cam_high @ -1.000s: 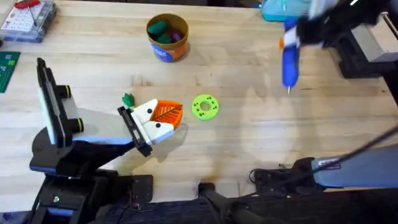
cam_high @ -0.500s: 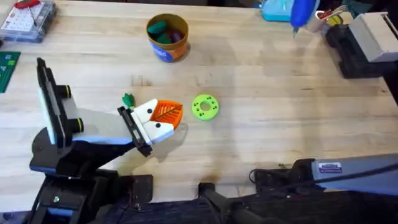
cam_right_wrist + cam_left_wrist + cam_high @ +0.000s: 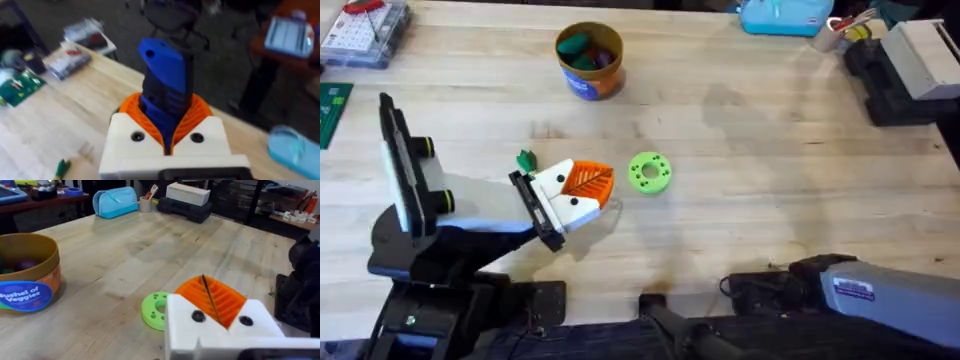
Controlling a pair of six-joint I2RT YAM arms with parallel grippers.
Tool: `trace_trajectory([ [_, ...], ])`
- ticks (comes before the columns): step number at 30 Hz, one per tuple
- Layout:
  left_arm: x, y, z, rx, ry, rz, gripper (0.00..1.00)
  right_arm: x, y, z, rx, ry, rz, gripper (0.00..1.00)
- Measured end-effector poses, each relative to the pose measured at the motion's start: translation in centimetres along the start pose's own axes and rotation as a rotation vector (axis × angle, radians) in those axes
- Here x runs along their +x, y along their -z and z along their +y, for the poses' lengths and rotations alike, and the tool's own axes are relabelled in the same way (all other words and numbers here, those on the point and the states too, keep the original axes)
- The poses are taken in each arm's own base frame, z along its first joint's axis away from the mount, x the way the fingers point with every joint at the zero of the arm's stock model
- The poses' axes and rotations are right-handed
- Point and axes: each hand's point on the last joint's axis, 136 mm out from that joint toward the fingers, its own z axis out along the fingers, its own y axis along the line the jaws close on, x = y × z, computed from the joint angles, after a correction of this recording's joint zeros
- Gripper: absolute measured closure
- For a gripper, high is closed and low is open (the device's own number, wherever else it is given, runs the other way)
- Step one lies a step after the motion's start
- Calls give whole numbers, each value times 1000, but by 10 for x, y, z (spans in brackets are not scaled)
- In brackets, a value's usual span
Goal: Pick up the gripper from the table and insert it into the empty holder that is missing its gripper. Then pick up a screw, insert it into the mounting hole, and use the screwdriver to tighten it. Finally, clean up the table by picking up the vegetable and placing it into the bucket.
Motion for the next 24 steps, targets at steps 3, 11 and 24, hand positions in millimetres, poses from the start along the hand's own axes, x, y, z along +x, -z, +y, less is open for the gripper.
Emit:
trace_trajectory([
  [3,0,0,0,0,0,0,997,-6,-2,20,-48,22,-69,975],
  [11,0,0,0,0,0,0,997,26,-16,43,-158,-4,-186,975],
  [24,0,0,0,0,0,0,997,42,2,96,-523,4,-470,975],
])
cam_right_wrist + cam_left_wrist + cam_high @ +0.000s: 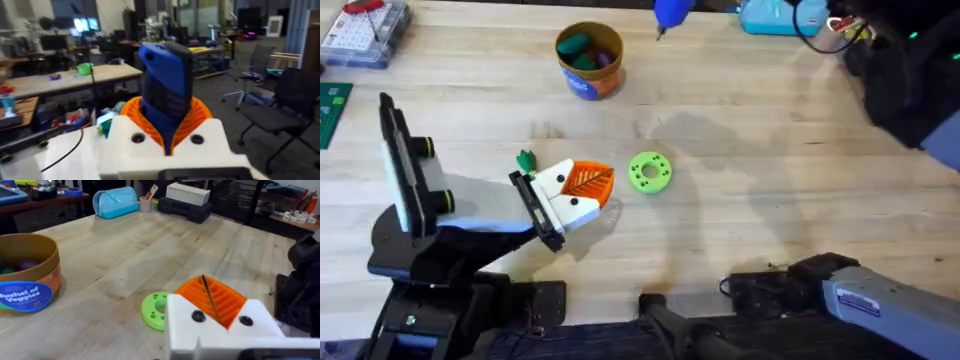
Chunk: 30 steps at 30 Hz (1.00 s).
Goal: Pick up the gripper from the table and insert it into the empty holder that is missing its gripper. Then pick up a screw, insert it into the mounting hole, and use the screwdriver to tighten it. Finally, clean up the table by picking up the vegetable and placing it into the bucket.
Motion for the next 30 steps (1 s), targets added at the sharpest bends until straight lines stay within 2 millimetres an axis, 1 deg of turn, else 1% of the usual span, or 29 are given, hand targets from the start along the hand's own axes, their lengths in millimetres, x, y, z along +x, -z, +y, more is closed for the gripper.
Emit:
trace_trajectory([
  [2,0,0,0,0,0,0,997,4,2,7,-43,-24,-29,975],
  [3,0,0,0,0,0,0,997,13,1,24,-120,-82,-65,975],
  [5,0,0,0,0,0,0,997,19,-2,34,-166,-120,-66,975],
  [10,0,0,0,0,1,0,997,26,-12,68,-310,-160,-63,975],
  [14,0,0,0,0,1,0,997,31,-16,88,-383,-186,-48,975],
  [18,0,0,0,0,1,0,997,21,-12,104,-449,-137,-91,975],
  [22,0,0,0,0,1,1,997,21,-12,108,-474,-145,-74,975],
  [24,0,0,0,0,1,1,997,18,-12,111,-499,-134,-67,975],
  [30,0,0,0,0,1,1,997,-8,-23,124,-627,-37,-62,975],
])
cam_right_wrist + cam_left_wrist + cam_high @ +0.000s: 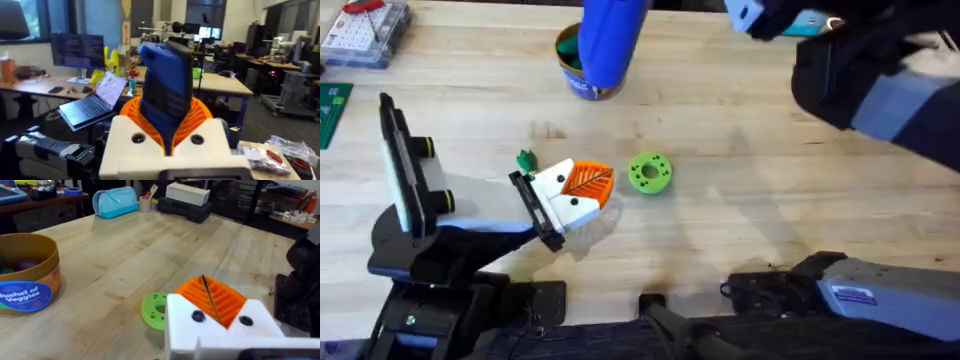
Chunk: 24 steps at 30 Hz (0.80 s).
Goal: Pick up the gripper from the table and insert it into the empty holder that is missing its gripper. Then pick up a screw, insert it into the mounting hole, and use the screwdriver to tighten it. Finally, clean up the table by picking up the vegetable and placing it into the bucket.
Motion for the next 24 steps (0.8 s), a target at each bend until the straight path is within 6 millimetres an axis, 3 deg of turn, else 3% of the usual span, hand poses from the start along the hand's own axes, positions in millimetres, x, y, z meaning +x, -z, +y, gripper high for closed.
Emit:
trace_trajectory([
  [12,0,0,0,0,0,0,997,16,-39,1,-185,-29,58,975],
  [24,0,0,0,0,0,0,997,2,-63,5,-271,-4,66,975],
])
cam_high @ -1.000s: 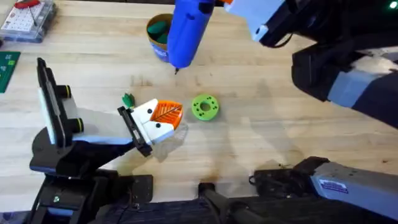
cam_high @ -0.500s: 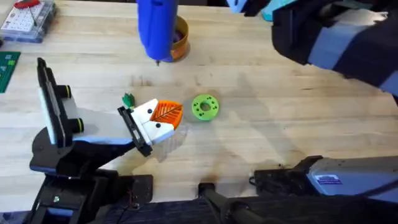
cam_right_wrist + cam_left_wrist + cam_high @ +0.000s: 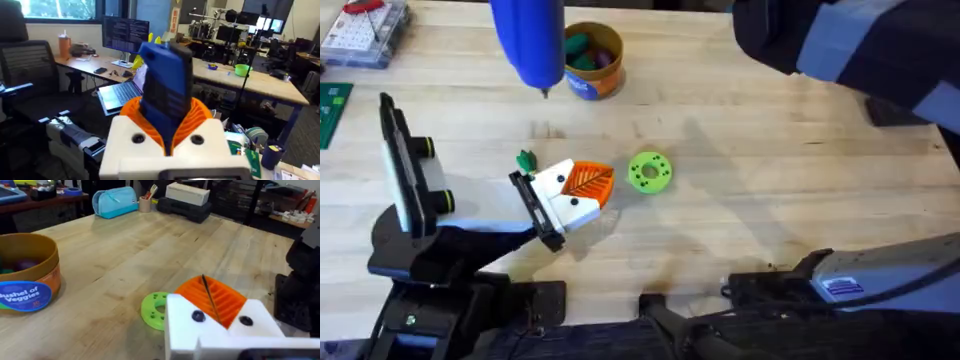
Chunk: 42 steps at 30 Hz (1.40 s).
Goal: Pick up the gripper from the table and insert it into the empty holder that is missing its gripper. Then pick up a screw, insert it into the mounting hole, and use the screwdriver to tighten it. Finally, clean up the table by picking up the vegetable and placing it into the bucket.
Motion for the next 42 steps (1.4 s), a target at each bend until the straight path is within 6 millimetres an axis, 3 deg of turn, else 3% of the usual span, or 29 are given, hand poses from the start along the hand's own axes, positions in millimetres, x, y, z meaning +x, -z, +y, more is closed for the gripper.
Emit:
trace_trajectory([
  [18,0,0,0,0,0,0,997,7,-7,8,-57,40,12,976],
  [26,0,0,0,0,1,1,997,34,-6,12,-57,-14,17,975],
  [42,0,0,0,0,1,1,997,63,-2,20,-46,-55,12,975],
])
